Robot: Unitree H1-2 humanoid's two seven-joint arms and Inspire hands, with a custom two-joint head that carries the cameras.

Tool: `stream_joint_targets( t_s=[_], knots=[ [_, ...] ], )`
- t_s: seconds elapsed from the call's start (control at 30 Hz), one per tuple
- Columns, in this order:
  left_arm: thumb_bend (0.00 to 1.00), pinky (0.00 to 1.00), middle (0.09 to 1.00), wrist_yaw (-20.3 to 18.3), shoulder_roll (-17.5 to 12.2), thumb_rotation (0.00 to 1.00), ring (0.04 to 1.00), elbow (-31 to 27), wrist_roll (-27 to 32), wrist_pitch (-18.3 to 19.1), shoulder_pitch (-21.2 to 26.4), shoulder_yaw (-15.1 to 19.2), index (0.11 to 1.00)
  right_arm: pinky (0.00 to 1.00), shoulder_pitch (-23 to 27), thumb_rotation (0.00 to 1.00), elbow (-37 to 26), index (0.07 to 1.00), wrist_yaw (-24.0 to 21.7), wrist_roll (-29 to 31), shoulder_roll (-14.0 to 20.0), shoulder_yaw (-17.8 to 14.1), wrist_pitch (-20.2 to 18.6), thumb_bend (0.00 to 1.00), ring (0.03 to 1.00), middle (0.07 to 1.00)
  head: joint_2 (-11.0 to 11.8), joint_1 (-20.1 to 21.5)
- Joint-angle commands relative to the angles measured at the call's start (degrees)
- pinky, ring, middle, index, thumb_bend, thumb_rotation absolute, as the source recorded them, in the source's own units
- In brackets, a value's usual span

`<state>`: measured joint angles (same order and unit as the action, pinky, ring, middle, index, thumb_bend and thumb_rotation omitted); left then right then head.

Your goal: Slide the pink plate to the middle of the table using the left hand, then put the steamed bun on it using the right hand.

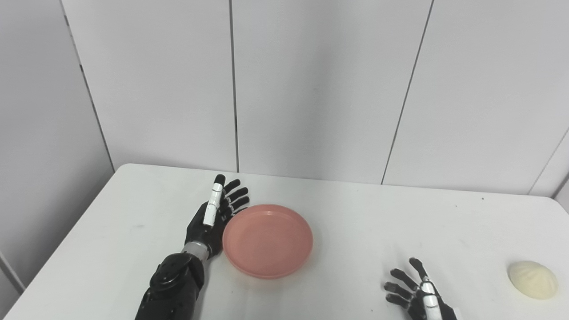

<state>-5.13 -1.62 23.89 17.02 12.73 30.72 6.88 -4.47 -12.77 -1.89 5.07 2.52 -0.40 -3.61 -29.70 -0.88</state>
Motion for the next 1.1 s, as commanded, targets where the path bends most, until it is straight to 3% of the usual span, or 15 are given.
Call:
stream_joint_targets(
  t_s=[0.0,0.23,0.37,0.53,0.7,0.93,1.07],
  knots=[
    [0.78,0.85,0.844,0.05,1.0,0.86,0.862,-0.47,-0.53,2.21,-0.97,-0.8,0.851,0.7,0.36,0.95,-2.48,0.924,0.36,-0.66,-0.69,0.22,-0.21,0.69,0.724,0.8,-0.04,-0.05],
    [0.78,0.84,0.833,-0.28,3.16,0.86,0.85,1.59,-3.19,0.58,-1.42,-3.98,0.867,0.69,0.63,0.95,-3.31,0.922,1.01,-2.17,-1.99,1.33,-1.15,0.72,0.715,0.792,-1.11,2.7],
    [0.81,0.81,0.827,1.91,4.91,0.85,0.857,1.9,-5.79,-1.53,-1.65,-4.79,0.85,0.69,0.81,0.96,-3.25,0.925,1.5,-3.13,-2.84,1.97,-1.1,0.73,0.722,0.794,-1.46,4.99],
    [0.82,0.83,0.827,3.63,6.74,0.84,0.865,2.75,-7.55,-7.44,-2.01,-4.28,0.851,0.68,1.05,0.96,-3.13,0.926,2.18,-4.61,-3.64,2.51,-1.07,0.73,0.726,0.797,-1.63,8.03],
    [0.8,0.9,0.852,3.61,7.73,0.82,0.901,3.17,-7.67,-11.84,-2.52,-3.56,0.914,0.68,1.14,0.98,-3.33,0.935,2.71,-6.81,-4.3,3.34,-1.28,0.72,0.745,0.82,-2.04,12.31],
    [0.8,0.94,0.847,3.33,7.37,0.81,0.906,1.44,-7.4,-11.44,-3.67,-3.38,0.911,0.67,1.17,0.96,-4.42,0.91,3.9,-9.35,-5.71,4.13,-3.22,0.7,0.737,0.825,-1.62,17.62],
    [0.79,0.91,0.841,3.05,6.57,0.82,0.894,1.61,-7.7,-11.49,-3.92,-3.46,0.907,0.65,2.56,0.91,-7.58,0.893,4.89,-15.12,-3.78,3.77,-3.56,0.59,0.719,0.835,-1.07,19.24]
  ],
)
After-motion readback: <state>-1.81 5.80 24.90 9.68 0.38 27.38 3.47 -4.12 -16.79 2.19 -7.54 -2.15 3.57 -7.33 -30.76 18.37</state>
